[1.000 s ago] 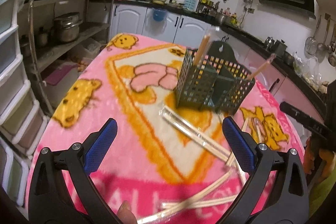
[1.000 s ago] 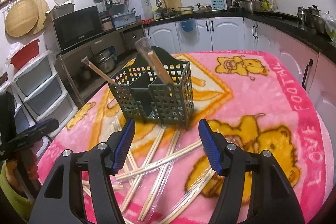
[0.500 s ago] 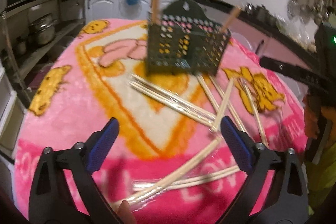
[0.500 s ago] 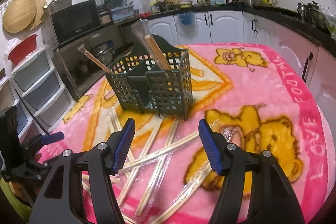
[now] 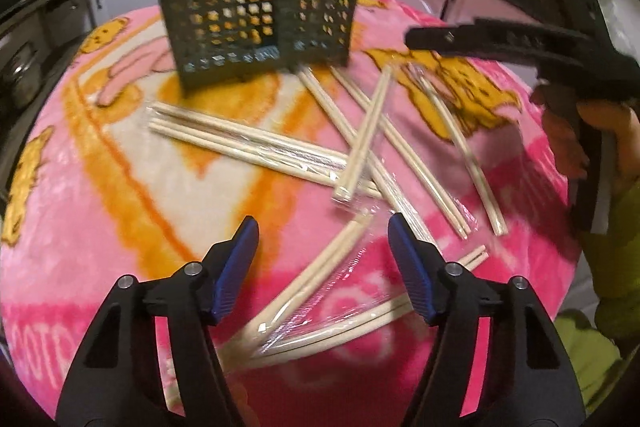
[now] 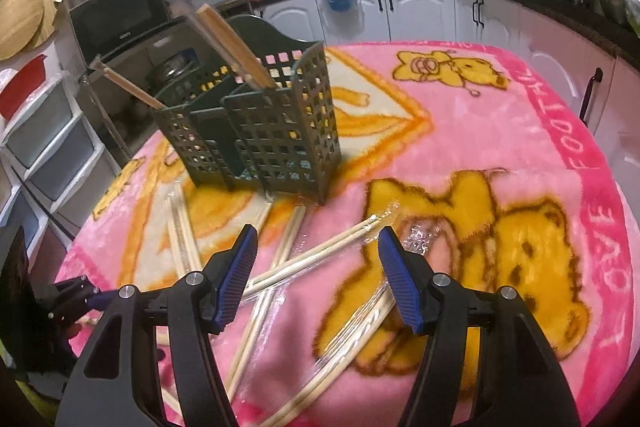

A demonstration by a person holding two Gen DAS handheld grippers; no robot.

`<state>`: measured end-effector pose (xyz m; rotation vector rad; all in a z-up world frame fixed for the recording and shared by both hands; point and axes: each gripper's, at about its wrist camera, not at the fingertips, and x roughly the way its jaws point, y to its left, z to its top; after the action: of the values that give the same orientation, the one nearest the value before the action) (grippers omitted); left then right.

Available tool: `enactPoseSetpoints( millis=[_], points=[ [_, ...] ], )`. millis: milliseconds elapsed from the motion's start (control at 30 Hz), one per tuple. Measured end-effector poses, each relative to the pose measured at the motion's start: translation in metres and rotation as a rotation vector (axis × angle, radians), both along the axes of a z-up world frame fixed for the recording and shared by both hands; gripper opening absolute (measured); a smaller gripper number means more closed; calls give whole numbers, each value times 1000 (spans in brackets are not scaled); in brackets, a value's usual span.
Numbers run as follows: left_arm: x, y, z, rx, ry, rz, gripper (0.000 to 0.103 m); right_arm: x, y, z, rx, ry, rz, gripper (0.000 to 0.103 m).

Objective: Organize utensils

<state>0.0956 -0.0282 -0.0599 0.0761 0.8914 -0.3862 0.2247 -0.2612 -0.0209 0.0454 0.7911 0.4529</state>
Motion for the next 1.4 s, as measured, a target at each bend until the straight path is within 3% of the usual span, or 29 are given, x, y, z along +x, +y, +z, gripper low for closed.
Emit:
enactPoseSetpoints(
  millis=[300,433,567,633,767,833,933,1200,1400],
  points=[
    [8,-12,-7,10,25,-37,36,45,1,-23,-15,123,-35,59],
    [13,-16,-9,19,33,-52,34,62,-1,-32,-11,168,-50,59],
    [18,-14,-9,18,40,-48,26,74,-4,-39,-12,201,-69,58],
    [19,-12,-10,21,41,-47,22,78,-4,-45,-6,222,-71,53],
    [20,-11,-10,25,39,-47,18,82,-4,-47,-23,208,-84,41],
    [20,-10,-10,29,39,-46,16,83,-4,-48,-40,194,-87,19],
    [22,-9,-10,25,42,-40,13,83,-7,-47,3,193,-76,5],
    [20,0,-10,10,41,-20,8,63,-18,-10,123,75,-79,2],
    [14,6,-2,-9,27,-10,4,41,-26,42,176,-62,-59,2]
  ],
)
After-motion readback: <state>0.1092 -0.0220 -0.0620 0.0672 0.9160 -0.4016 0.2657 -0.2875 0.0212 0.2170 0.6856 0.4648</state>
